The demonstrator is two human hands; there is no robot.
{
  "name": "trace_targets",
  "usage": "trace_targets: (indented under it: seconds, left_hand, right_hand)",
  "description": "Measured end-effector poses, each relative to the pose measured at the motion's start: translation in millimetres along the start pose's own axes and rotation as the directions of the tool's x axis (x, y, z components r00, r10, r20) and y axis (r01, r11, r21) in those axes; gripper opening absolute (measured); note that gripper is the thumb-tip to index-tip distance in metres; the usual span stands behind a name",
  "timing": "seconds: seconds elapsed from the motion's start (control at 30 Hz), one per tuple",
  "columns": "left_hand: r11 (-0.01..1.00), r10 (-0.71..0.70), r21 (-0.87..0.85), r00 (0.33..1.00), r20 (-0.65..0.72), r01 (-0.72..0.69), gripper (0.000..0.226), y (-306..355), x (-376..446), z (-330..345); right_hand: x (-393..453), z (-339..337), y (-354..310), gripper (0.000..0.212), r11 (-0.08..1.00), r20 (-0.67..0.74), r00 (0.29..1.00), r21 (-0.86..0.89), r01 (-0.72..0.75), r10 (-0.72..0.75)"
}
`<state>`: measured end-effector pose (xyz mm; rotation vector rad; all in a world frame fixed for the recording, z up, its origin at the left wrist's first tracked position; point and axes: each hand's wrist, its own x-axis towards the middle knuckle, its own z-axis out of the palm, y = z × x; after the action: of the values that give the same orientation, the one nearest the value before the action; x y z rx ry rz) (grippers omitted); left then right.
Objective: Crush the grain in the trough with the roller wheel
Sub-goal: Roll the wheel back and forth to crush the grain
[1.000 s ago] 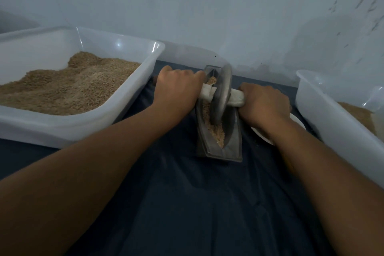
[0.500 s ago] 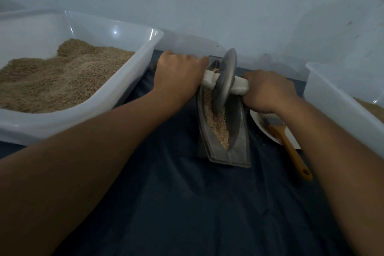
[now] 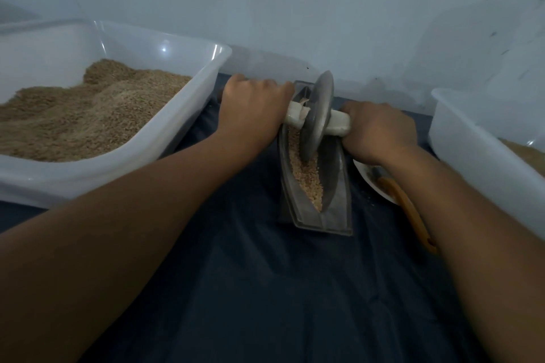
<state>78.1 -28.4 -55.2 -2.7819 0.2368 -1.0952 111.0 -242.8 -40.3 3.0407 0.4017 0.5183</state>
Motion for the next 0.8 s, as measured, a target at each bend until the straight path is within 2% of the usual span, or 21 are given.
trace_targets:
  seconds: [0.17,0.43,0.6,0.8]
  left_hand:
    - [1.0,-0.002,0.008,0.999,-0.035,0.002,0.02,1.2,-8.9,-6.2]
    - [1.0,-0.006,0.028,1.0,-0.023,0.006,0.028,5.5,-20.7,-16.8]
    - [0.999,-0.02,0.028,1.0,0.011,0.02,0.02,6.2,-25.9,-23.4]
    - [0.999,-0.032,0.022,0.999,0.0,0.032,0.022,8.4,-35.2,-33.5]
  right_hand:
    - [-11.4,1.6,-2.9,0.01,0.999,-0.091,0.996,-0.032,-0.006,0.003]
    - [-31.5,3.4,-7.8,0.015,0.998,-0.168,0.985,-0.035,-0.044,0.038]
    - [-44.1,-1.6,-9.7,0.019,0.999,-0.22,0.976,-0.037,-0.009,0.0]
    - [-61.2,-10.0,-16.2,0.026,0.998,-0.267,0.963,-0.06,0.009,-0.025]
